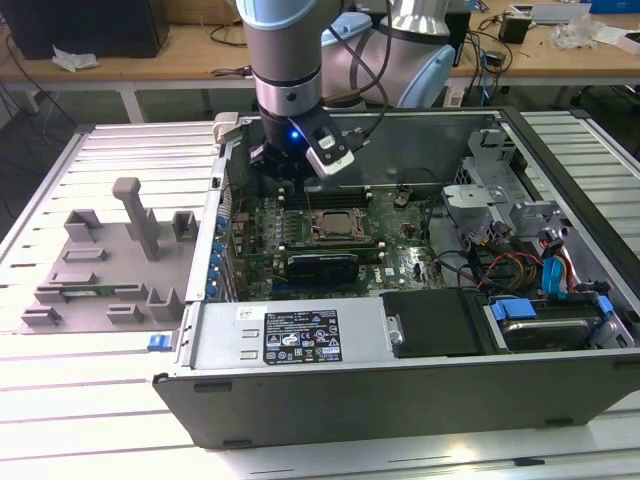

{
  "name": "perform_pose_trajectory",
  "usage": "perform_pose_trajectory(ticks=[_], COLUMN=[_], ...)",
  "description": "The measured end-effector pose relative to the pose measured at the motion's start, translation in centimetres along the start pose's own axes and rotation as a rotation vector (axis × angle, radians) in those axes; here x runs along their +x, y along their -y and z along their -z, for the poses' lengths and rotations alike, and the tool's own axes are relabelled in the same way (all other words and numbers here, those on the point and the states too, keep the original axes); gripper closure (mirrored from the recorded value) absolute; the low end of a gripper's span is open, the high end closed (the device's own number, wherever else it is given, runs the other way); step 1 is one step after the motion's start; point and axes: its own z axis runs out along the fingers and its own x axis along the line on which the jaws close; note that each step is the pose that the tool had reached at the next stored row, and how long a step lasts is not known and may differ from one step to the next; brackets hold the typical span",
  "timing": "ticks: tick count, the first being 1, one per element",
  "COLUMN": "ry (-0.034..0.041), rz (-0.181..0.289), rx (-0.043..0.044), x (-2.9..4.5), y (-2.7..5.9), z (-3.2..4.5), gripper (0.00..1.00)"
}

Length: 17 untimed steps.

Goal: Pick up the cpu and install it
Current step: 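Install the first cpu locking lever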

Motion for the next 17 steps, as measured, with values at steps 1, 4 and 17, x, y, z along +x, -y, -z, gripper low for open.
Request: perform_pose_trajectory(ticks=[1,4,17], ry=[0.0,-0.0001,-0.0001], rz=[0.0,0.0,0.0], rx=[-0.0001,0.0001,0.0001], x=[-0.18,-1.24,-2.47], y=[0.06,0.44,0.57], z=[0.0,0.03,1.22], gripper=[0.89,0.89,0.89])
